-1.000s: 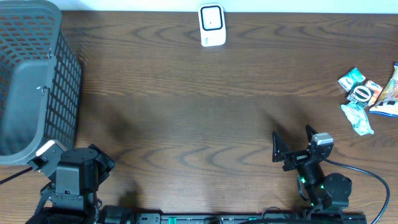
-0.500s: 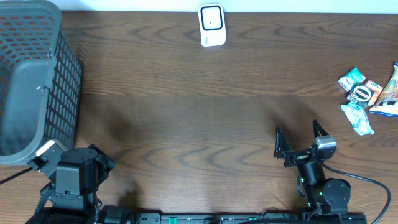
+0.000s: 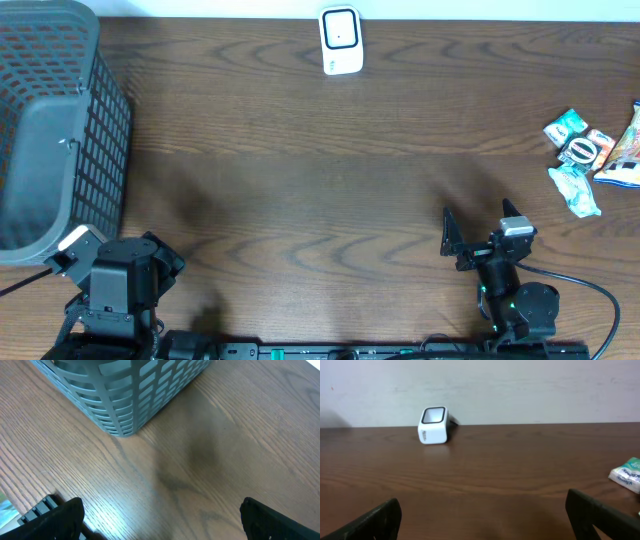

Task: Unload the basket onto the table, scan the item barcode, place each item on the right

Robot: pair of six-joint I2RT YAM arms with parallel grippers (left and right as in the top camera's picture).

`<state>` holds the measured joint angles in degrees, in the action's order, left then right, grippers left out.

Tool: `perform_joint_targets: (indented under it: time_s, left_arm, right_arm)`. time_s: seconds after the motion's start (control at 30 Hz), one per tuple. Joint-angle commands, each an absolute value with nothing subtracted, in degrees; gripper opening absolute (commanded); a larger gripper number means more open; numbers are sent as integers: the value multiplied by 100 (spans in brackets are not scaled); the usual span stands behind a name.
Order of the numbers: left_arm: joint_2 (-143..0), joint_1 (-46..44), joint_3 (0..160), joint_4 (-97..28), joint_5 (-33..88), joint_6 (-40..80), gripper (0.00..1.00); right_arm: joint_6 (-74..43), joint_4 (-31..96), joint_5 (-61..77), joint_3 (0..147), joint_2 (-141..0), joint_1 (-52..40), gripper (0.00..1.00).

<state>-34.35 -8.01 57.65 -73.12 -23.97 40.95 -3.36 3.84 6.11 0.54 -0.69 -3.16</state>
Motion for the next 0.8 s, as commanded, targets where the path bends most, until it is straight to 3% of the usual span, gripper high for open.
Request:
perform_joint_targets:
  time_s: [0.0,0.77]
  left_arm:
    - [-3428,-784,5765,-7328,-2491,4167,98]
    - [-3428,-784,5765,-7328,-2491,4169,98]
  right_arm:
    - [-108,419,421,32,-32,-333,99]
    - [-209,460,248,34,-32,-342,99]
